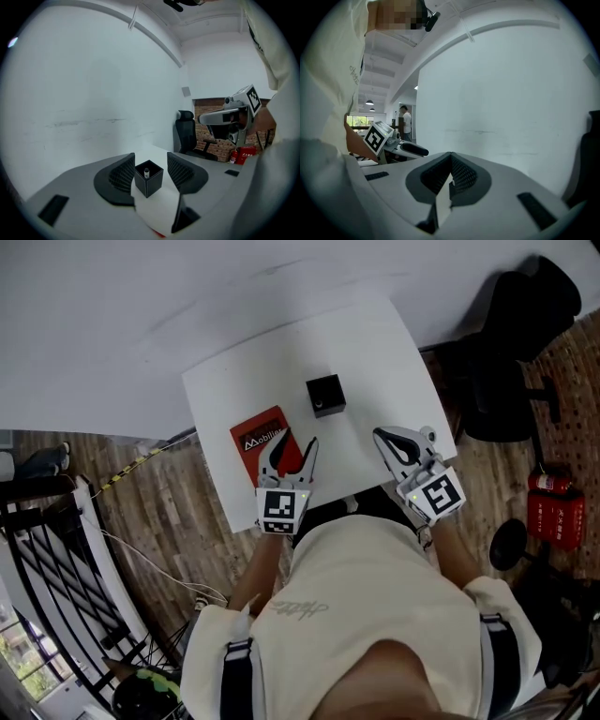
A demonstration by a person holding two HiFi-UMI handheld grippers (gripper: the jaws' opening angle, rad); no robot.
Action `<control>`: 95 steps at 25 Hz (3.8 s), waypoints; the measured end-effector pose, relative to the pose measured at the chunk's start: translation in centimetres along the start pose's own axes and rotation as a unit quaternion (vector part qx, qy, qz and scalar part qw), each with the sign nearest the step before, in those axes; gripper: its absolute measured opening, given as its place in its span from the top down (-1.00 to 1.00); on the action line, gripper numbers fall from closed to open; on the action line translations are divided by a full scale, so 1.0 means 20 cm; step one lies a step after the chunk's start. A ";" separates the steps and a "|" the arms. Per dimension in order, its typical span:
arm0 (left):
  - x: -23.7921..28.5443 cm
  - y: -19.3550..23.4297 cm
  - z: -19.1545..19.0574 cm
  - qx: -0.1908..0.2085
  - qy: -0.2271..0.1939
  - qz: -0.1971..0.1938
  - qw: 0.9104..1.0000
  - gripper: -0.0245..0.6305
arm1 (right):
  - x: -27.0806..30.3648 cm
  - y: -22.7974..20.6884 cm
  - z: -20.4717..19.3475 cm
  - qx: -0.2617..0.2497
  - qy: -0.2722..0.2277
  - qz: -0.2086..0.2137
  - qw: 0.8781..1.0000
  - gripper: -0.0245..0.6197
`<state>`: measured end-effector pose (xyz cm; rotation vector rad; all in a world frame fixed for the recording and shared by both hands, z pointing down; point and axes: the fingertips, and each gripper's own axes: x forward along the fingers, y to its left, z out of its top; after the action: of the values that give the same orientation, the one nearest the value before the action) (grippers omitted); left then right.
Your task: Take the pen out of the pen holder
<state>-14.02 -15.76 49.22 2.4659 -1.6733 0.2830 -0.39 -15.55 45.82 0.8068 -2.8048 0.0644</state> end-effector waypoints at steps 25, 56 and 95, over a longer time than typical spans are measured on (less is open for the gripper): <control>0.39 0.05 -0.17 -0.044 0.079 0.021 0.996 0.21 | 0.06 -0.27 -0.16 0.042 0.011 0.038 0.998 0.90; 0.66 0.07 -0.47 -0.027 0.151 0.011 0.988 0.23 | 0.14 -0.42 -0.28 0.086 0.034 0.020 0.996 0.90; 0.53 0.05 -0.21 -0.027 0.094 0.063 0.993 0.68 | 0.02 -0.37 -0.24 0.068 0.012 0.035 0.997 0.90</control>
<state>-11.40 -24.80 55.85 2.2231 -1.7341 0.4633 4.14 -21.59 50.47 0.7320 -2.8298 0.2769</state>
